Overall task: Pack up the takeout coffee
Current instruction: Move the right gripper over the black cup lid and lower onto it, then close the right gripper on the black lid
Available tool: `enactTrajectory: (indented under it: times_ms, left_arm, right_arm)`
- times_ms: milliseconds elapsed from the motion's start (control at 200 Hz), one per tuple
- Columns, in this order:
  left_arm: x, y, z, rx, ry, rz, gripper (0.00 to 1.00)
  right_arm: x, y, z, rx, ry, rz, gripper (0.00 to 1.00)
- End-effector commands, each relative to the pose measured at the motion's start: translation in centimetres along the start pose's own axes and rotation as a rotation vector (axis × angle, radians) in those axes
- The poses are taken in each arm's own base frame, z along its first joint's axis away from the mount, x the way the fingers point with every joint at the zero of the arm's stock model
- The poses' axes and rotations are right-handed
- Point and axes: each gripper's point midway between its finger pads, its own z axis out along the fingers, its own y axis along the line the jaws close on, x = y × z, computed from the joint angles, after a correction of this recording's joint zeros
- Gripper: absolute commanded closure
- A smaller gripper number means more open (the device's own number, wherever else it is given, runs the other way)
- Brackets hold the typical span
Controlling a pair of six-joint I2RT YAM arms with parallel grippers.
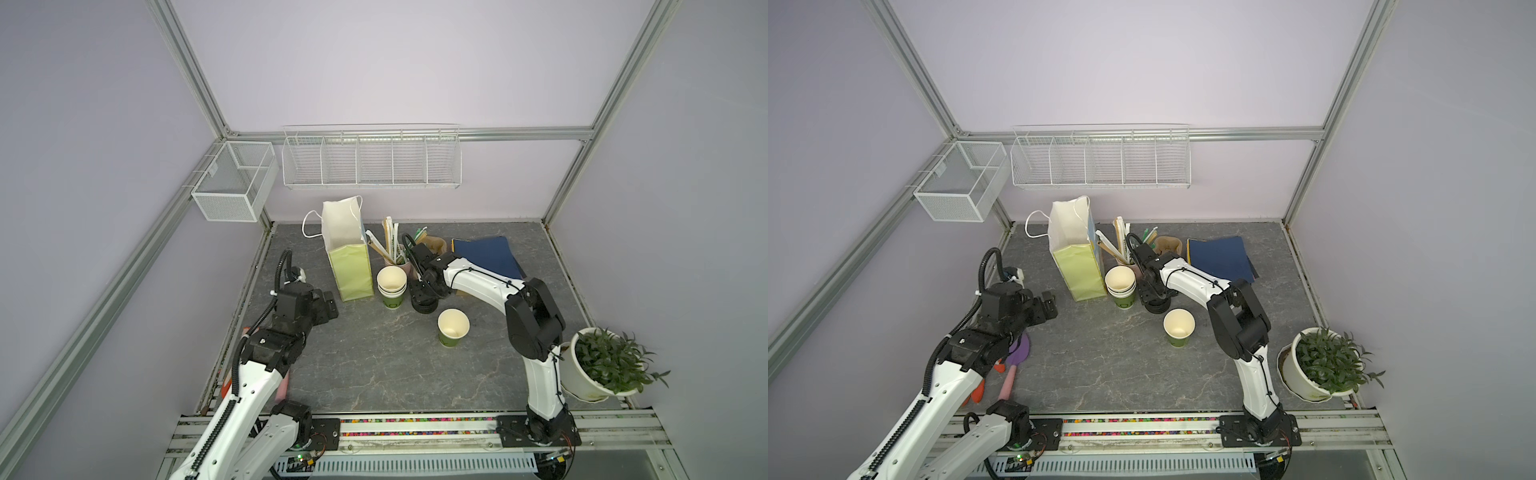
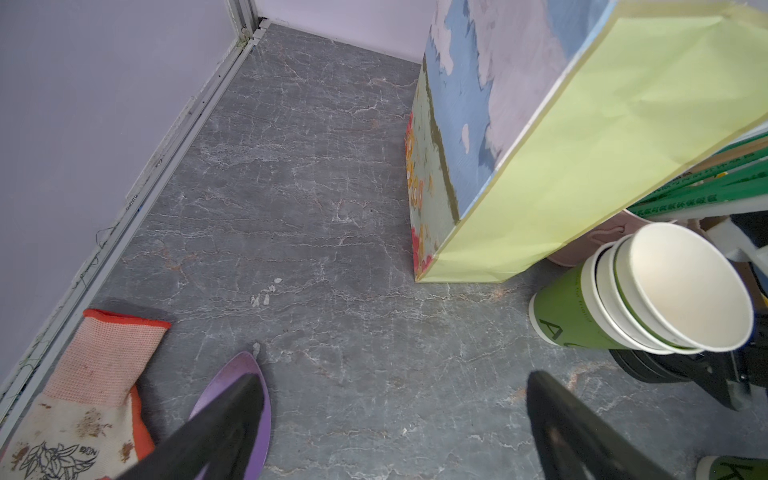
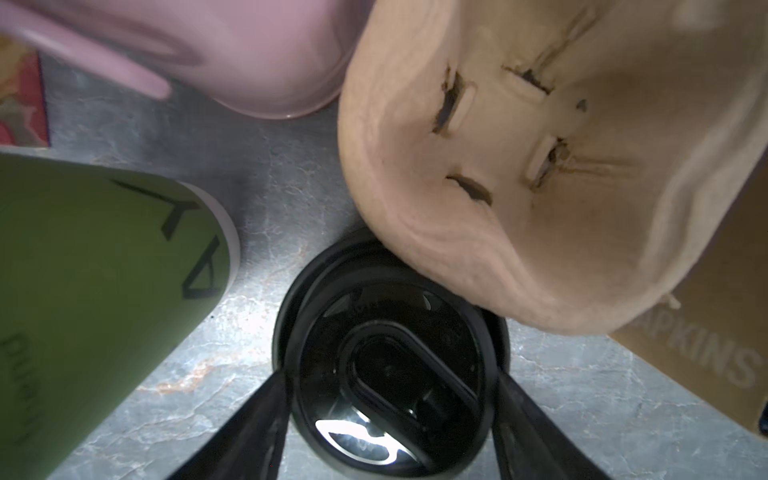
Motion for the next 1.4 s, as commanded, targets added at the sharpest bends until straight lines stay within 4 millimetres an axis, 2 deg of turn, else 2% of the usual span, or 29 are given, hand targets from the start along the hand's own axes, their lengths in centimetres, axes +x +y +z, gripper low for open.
enactTrajectory:
  times_ms: [0, 200, 1010, 1160, 1394]
  left_arm:
    - [-0.1, 0.1, -0.1, -0.011, 0.000, 0.014, 0.01]
    - [-0.1, 0.1, -0.1, -0.010, 0.000, 0.016, 0.01]
    - [0.1, 0.0, 0.1, -0.007, 0.010, 0.017, 0.01]
    - [0.1, 0.0, 0.1, -0.005, 0.011, 0.018, 0.01]
    - [0.2, 0.0, 0.1, -0.006, 0.015, 0.019, 0.01]
  right_arm:
    - [0.0, 0.1, 0.0, 0.013, 0.005, -0.021, 0.28]
    - [0.0, 0.4, -1.0, 0.003, -0.009, -0.023, 0.33]
    - [0.9, -0.4, -4.9, -0.017, -0.051, -0.026, 0.35]
    - [1.1, -0.6, -6.3, -0.030, -0.077, -0.025, 0.35]
    - [1.3, -0.9, -9.8, -0.060, -0.126, -0.024, 0.35]
